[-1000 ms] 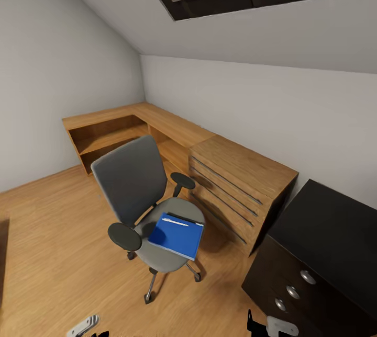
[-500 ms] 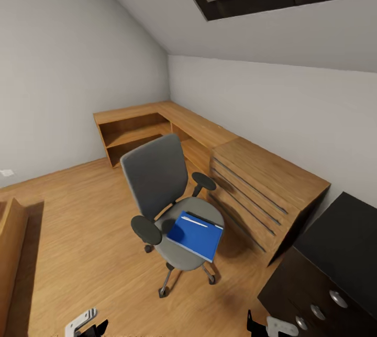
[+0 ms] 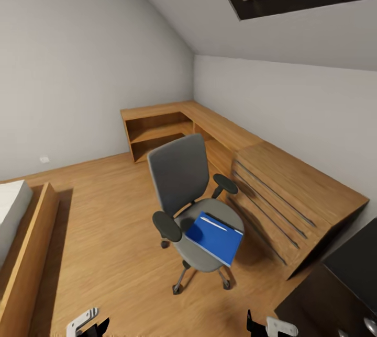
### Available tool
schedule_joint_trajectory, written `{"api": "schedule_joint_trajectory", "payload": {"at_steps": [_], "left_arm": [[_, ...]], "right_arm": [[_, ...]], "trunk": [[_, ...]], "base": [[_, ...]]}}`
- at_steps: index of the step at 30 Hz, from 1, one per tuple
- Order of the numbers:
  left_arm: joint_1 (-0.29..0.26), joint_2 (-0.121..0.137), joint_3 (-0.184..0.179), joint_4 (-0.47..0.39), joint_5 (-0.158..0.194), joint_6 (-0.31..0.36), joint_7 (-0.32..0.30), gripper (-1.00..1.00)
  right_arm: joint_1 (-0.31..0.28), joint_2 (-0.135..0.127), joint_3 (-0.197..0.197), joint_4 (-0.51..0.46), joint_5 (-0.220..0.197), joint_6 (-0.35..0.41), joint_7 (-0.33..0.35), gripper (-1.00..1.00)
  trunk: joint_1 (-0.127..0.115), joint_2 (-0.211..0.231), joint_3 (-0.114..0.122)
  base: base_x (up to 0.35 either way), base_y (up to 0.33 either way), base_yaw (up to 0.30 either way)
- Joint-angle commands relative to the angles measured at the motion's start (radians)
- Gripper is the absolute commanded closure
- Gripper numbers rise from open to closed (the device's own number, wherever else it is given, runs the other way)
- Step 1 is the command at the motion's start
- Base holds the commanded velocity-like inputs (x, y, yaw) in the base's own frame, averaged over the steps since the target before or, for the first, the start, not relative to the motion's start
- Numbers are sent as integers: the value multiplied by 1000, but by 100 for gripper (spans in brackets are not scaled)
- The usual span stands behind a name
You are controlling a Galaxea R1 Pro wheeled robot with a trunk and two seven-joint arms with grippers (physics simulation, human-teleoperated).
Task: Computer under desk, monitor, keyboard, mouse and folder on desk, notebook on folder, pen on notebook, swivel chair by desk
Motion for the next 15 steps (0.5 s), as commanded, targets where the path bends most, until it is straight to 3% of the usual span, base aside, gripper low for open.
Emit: {"api": "schedule_joint_trajectory", "payload": {"at_steps": [1,8,15], "left_arm": [[-1,1,-4,0,10,2,0,-100],[-1,0,-9,0,10,2,0,-100],[-1,-11,-56,0,11,2,5,-100]], "right_arm": [[0,1,-5,0,-4,-5,5,-100],[-1,1,-5,0,-4,-5,5,-100],[0,1,-5,0,-4,-5,5,-100]], "trunk": [[0,-1,-1],[0,-1,-1],[0,-1,-1]], "base": [[0,0,287],[0,0,287],[0,0,287]]}}
